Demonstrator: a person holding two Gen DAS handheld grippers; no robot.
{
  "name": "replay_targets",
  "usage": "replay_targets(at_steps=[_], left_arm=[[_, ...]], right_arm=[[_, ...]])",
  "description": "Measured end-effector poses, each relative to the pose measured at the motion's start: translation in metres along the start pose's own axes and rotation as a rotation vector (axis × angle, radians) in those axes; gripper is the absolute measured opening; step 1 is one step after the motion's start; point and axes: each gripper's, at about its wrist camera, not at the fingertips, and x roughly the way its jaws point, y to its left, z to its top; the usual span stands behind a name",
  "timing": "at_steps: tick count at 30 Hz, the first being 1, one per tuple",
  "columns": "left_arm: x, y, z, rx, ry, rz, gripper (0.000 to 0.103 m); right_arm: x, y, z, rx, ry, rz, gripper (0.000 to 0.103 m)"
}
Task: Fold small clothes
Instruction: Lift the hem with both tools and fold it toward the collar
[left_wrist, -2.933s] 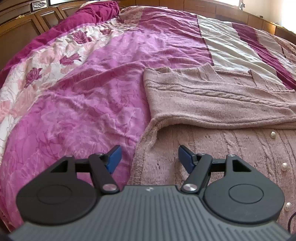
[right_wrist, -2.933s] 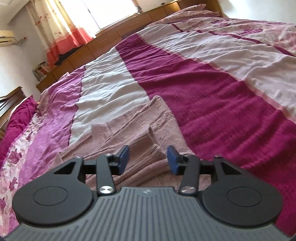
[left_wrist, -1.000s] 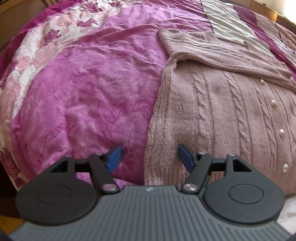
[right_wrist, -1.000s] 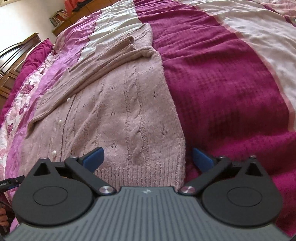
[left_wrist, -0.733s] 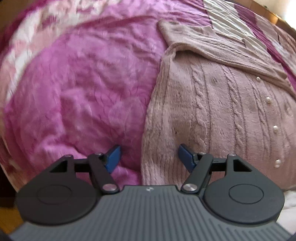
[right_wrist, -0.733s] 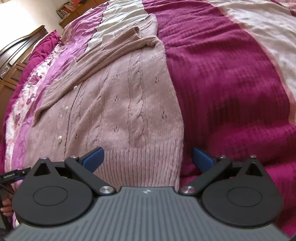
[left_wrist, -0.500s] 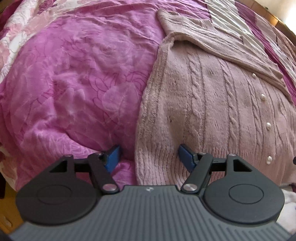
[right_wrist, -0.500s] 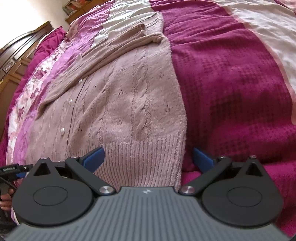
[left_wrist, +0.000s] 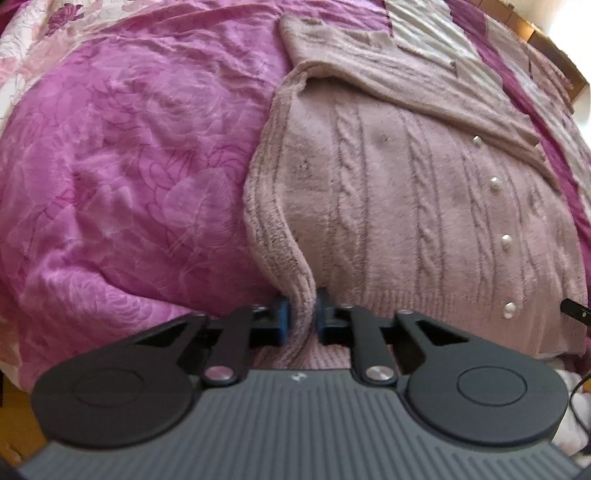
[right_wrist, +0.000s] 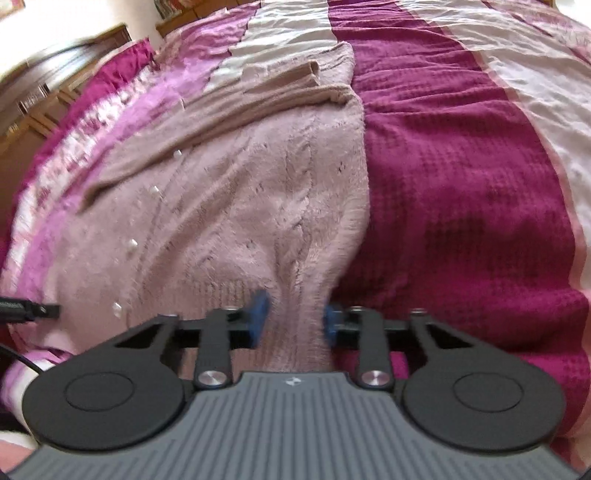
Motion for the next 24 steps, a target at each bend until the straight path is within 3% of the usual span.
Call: replay_targets(at_steps=[5,11,17,24], left_arm=[[-0.015,0.002,0.012,-0.089,-0.066,-0.108,0.012],[-0.039,-0.004,0.036,-0.133,-0.192,-0.162,0.011],[-0.048,-0.008,0.071,-0.165,-0.309,-0.150,0.011],[-0.026,-0.017,0.104,-0.153,-0.375,-0.061,0.011]], right_arm=[[-0.011,-0.005,0.012,0.075,-0.080,0.105,0.010],[-0.018,-0.006,0.034,0.151,-0.198,0.178,0.010],[-0.015,-0.006,0.071,0.164,-0.301,0.152,0.010],[0.013,-0.016,0.111,0.240,-0.380,0.110,0.010]])
